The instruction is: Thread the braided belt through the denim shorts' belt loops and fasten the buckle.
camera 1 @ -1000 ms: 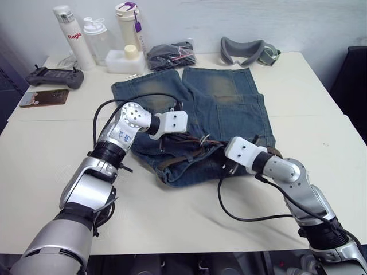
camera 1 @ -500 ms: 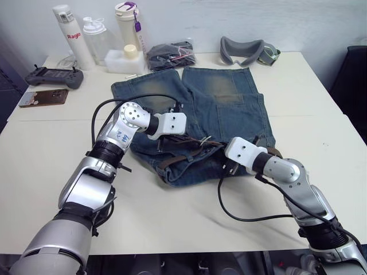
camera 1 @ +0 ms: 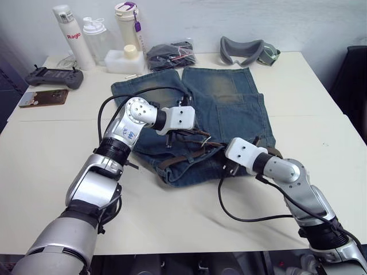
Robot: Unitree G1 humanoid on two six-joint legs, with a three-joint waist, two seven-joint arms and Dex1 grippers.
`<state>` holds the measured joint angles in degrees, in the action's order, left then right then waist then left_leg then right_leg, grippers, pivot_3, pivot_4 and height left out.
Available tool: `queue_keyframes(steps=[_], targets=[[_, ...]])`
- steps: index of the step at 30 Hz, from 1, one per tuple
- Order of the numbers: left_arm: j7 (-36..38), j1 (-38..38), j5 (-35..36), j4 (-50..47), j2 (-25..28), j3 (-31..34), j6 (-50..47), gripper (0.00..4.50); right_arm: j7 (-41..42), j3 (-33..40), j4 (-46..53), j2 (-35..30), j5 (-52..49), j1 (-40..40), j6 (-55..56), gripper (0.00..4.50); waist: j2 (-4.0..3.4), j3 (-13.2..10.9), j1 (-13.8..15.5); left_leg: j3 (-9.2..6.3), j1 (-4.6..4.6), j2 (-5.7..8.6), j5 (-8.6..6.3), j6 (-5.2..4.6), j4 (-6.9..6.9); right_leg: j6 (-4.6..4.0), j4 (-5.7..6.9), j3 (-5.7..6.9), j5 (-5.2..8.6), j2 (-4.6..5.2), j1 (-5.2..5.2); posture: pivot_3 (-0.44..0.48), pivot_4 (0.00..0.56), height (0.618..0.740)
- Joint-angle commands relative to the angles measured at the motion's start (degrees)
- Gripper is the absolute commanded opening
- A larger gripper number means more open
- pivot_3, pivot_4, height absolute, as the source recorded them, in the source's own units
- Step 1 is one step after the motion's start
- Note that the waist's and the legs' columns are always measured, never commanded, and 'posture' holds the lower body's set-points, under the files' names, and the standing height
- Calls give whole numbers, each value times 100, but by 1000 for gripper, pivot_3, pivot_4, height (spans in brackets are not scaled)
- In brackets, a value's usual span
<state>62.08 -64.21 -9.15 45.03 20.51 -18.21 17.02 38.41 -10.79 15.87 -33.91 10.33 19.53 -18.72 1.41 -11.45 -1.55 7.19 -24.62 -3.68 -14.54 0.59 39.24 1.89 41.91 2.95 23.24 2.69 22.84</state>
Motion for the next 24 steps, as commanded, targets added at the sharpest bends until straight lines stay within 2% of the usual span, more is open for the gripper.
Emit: queue_keyframes(steps=[1,12,24], targets=[[29,-5,-13,-215,-55,-44,159,0,-16,92,252,-61,20,66,-1,20,0,0,2,0,0,0,0,0,0,0,0,0,0,0,0,0,150,681],[251,18,107,-320,-47,-28,-30,0,-11,165,88,-146,13,104,60,20,0,0,2,0,0,0,0,0,1,0,0,0,0,0,0,0,150,681],[160,-26,30,-70,-122,-20,-148,0,-33,169,-155,-196,22,263,268,20,0,0,2,0,0,1,0,0,4,0,1,0,0,0,-1,0,150,681]])
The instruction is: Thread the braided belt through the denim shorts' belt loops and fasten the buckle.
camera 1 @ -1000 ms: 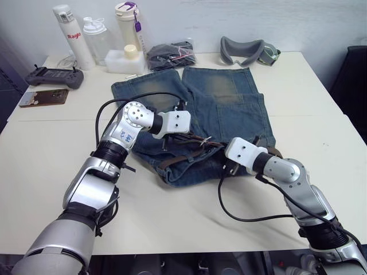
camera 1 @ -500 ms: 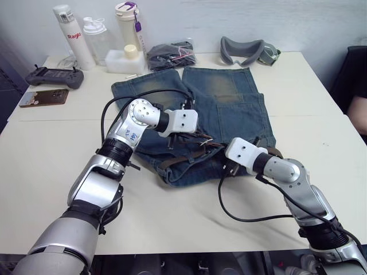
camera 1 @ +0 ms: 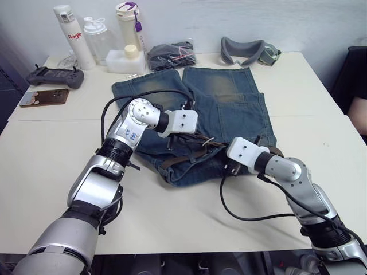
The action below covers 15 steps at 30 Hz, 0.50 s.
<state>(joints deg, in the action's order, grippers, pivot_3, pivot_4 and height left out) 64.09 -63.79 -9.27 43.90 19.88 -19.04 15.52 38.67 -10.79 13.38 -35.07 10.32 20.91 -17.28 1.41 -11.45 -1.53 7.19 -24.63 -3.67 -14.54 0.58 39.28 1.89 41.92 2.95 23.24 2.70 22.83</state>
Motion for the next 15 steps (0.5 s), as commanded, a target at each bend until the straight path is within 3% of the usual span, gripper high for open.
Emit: queue_keyframes(steps=[1,15], targets=[[-61,-81,42,67,-82,63,-8,0,-38,159,118,-72,0,134,163,20,0,0,0,0,0,0,0,0,0,0,1,0,0,0,0,0,150,681],[-326,-551,-66,594,-965,-67,110,0,312,36,516,36,-280,-32,59,20,0,0,0,-2,-1,-1,0,0,1,-1,2,2,1,-2,0,0,150,681]])
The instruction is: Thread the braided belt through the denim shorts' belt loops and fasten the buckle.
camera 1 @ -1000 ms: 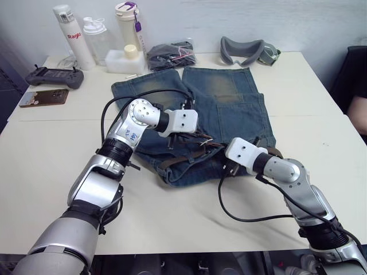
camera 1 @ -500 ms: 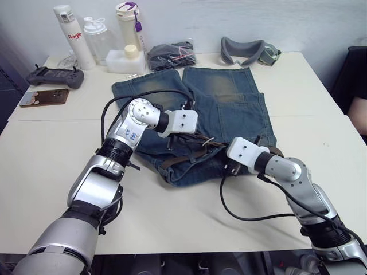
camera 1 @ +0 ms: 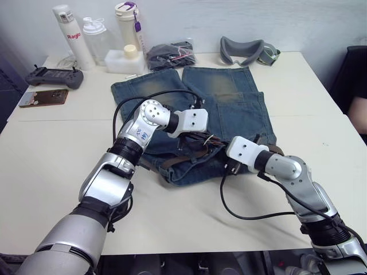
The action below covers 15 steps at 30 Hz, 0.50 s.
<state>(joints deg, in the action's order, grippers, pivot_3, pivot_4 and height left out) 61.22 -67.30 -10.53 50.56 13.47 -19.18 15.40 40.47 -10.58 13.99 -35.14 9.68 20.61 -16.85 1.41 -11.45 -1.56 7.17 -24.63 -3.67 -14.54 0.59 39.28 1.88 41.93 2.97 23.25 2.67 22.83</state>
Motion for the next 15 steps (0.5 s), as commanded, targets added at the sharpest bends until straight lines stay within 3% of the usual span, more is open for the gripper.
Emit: queue_keyframes(steps=[1,4,12,15], targets=[[-59,-198,40,-55,-384,-60,116,0,140,84,511,56,-289,-43,-48,20,0,0,4,0,0,0,0,0,0,0,0,0,0,0,0,0,150,681],[-83,-186,-3,-24,-469,-52,107,0,220,289,665,87,-542,-150,-265,20,0,0,7,0,-2,1,0,0,1,0,-1,0,0,1,0,0,150,681],[-154,-229,-88,48,-604,-39,50,0,817,1731,956,-341,-1975,-1015,-1413,3563,0,0,96,-16,-18,3,-1,-3,15,0,-2,9,0,1,0,0,150,681],[-132,-189,-77,-16,-591,-48,66,0,855,2155,873,-544,-2258,-1150,-1515,3563,0,0,116,-17,-21,3,-3,-6,25,0,0,10,0,1,0,0,150,681]])
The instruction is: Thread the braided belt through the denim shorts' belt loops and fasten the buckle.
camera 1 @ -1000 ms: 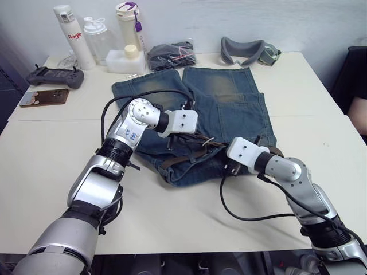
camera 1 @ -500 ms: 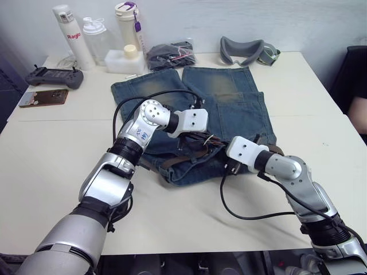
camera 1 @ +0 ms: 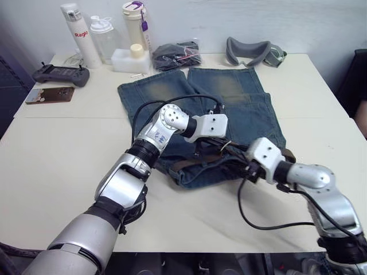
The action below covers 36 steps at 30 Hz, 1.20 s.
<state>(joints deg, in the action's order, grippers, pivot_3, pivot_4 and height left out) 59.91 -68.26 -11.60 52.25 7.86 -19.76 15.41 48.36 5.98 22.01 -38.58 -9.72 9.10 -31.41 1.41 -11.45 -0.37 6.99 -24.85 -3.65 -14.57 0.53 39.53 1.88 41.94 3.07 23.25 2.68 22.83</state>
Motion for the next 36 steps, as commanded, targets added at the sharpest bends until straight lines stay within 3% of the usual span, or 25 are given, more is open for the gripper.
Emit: queue_keyframes(steps=[1,4,7,11,25,28,33,36], targets=[[8,-79,33,-201,-18,8,69,0,104,674,11,-281,-457,34,-131,3563,0,0,-7,0,0,0,0,0,0,0,0,0,0,0,0,0,150,681],[9,-61,34,-205,-3,8,73,0,20,909,-230,-385,-606,267,-105,3563,0,0,-8,-1,1,-3,0,0,0,0,1,0,0,-5,0,0,150,681],[-1,-56,31,-208,-16,2,68,0,-114,521,-605,-498,-186,542,350,3563,-1,0,1,-1,0,-3,0,0,1,0,1,0,0,-5,0,0,150,681],[-29,-88,41,-216,-37,13,80,0,-530,106,-1039,-188,112,872,664,3563,-1,1,1,-1,0,-3,0,0,2,0,2,0,0,-5,1,0,150,681],[-5,-85,57,-337,-70,2,-7,0,-738,-552,-1080,167,274,994,1164,3563,-2,1,10,3,-50,-4,0,-1,27,-1,36,-3,0,-4,60,0,150,681],[-2,-105,22,-329,-61,-33,38,0,-762,-592,-1015,287,205,1030,1020,2664,-2,1,14,4,-51,-4,1,-1,29,-1,37,-3,0,-4,61,0,150,681],[-42,-143,20,-301,-67,-39,52,0,-722,-639,-1029,267,220,1000,1035,154,-2,1,16,3,-56,-4,0,-2,35,-1,38,-3,0,-3,62,0,150,681],[-12,-172,183,-311,-88,106,-301,0,-694,-648,-1031,231,223,989,1031,71,-2,1,16,3,-56,-4,0,-2,37,-1,40,-3,0,-3,62,0,150,681]])
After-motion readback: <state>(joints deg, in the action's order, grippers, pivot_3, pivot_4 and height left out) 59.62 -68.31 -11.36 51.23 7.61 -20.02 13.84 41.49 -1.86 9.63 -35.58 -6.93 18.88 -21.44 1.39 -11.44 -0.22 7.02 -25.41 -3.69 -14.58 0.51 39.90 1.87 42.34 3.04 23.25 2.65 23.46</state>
